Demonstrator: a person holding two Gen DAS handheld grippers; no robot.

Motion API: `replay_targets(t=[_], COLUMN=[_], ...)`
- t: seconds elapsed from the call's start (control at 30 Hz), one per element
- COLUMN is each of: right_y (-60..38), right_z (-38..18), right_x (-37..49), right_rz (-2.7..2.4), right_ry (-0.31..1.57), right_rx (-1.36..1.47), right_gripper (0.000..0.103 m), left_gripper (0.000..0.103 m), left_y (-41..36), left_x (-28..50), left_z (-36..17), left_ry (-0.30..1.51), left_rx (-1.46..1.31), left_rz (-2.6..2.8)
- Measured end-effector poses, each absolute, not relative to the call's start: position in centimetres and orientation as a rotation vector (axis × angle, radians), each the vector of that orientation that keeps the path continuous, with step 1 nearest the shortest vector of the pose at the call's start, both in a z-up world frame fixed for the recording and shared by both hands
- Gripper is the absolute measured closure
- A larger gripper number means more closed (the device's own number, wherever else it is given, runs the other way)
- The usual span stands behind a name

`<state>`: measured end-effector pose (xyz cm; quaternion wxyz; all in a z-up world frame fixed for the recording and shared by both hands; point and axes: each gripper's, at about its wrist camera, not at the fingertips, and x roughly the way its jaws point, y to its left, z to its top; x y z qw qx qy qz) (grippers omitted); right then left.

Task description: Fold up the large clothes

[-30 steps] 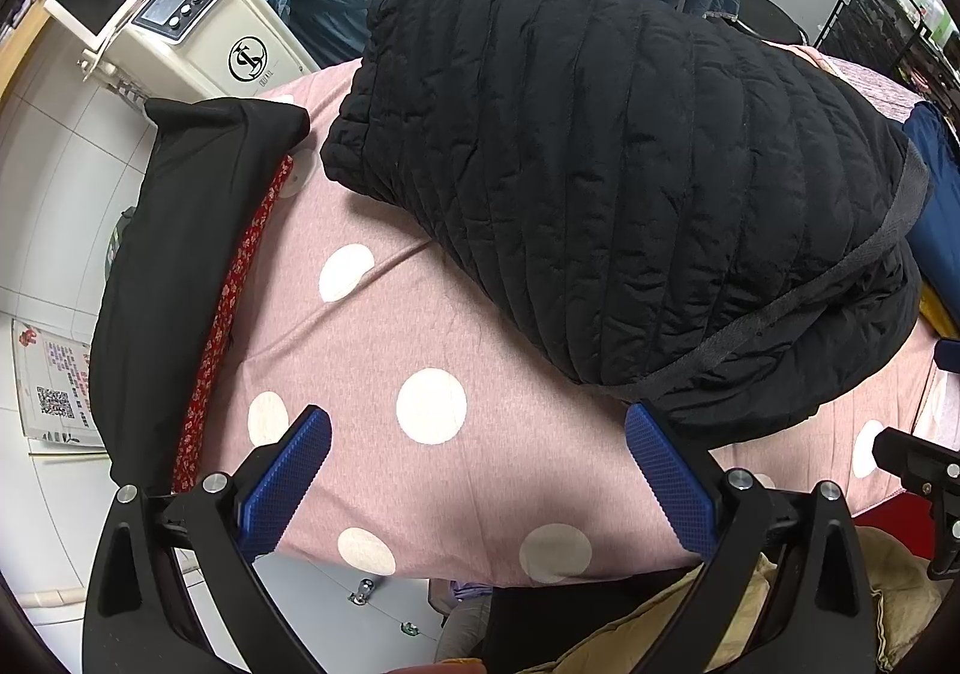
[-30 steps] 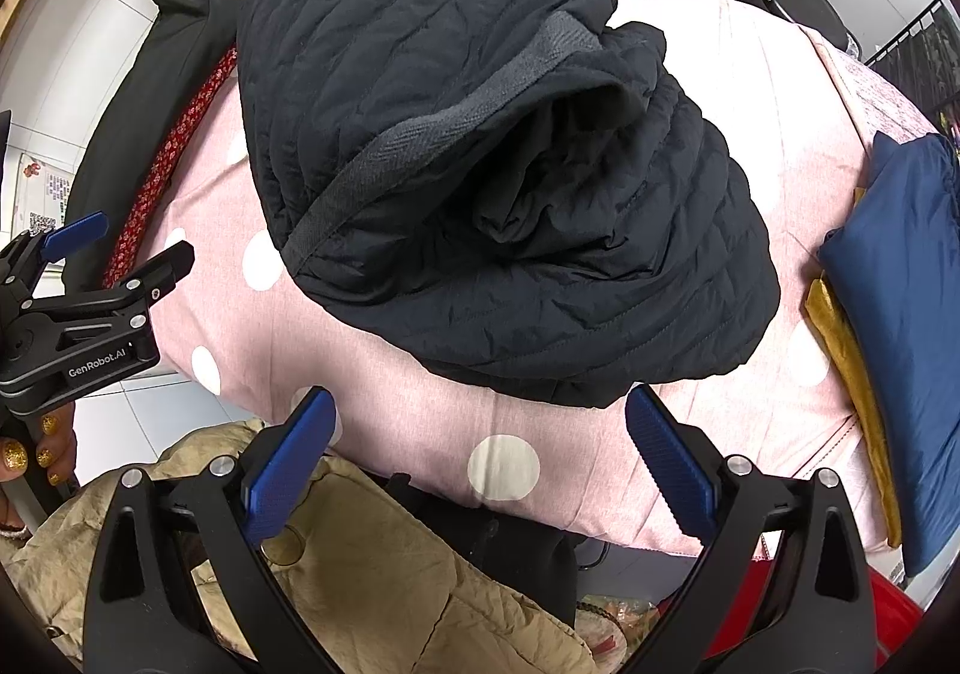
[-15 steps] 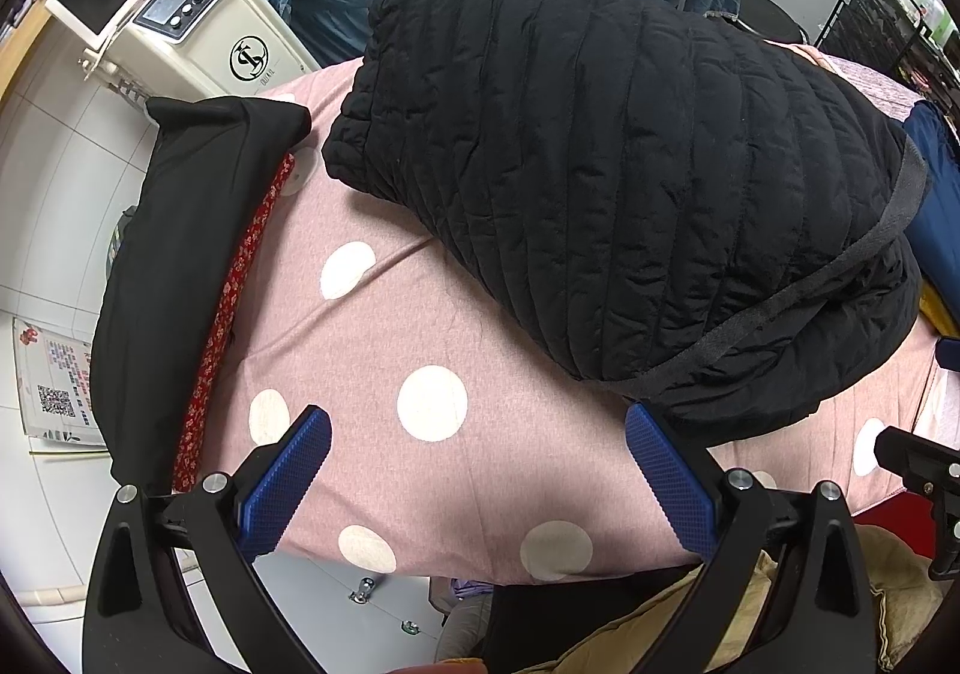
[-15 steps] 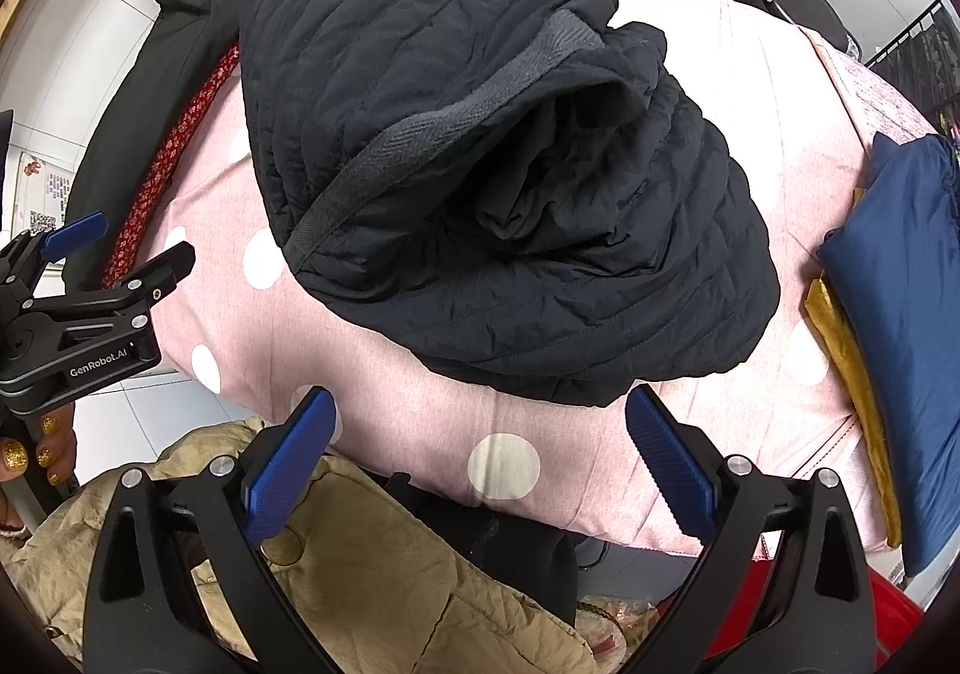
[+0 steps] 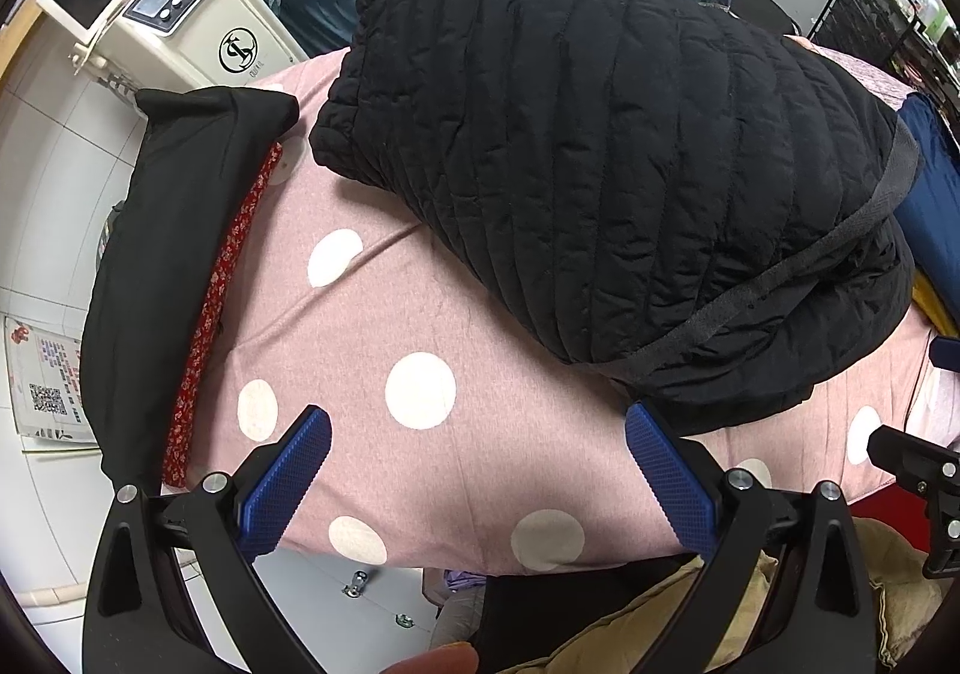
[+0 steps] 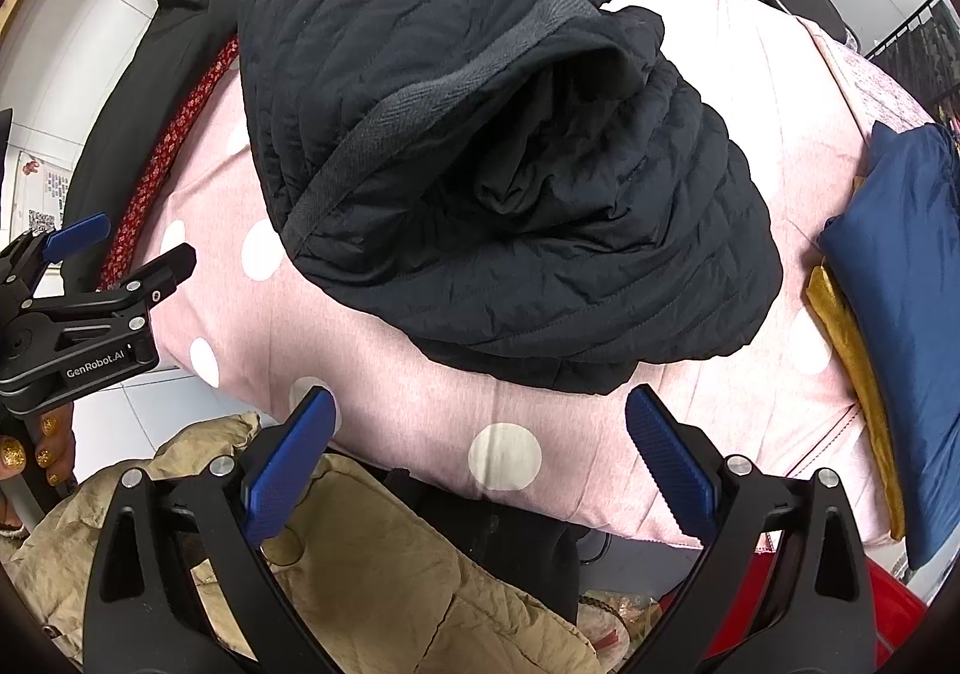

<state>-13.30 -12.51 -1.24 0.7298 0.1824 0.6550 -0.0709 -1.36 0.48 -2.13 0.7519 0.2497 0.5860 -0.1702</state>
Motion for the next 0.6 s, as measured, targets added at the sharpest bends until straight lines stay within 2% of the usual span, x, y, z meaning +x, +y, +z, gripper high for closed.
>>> replay_targets(t=[0.6], right_y=[-12.35], right_z=[-1.62], right_x=[-12.8], right_rz=[-0.148], right_ry=[1.459], right_rx=[0.397], right_gripper=[0.007], left_gripper=[0.006], left_y=[0.26], left_x=[-0.6], left_z=[-2.84], left_ry=[1.362], left_rx=[0.474], left_rz=[-0.44])
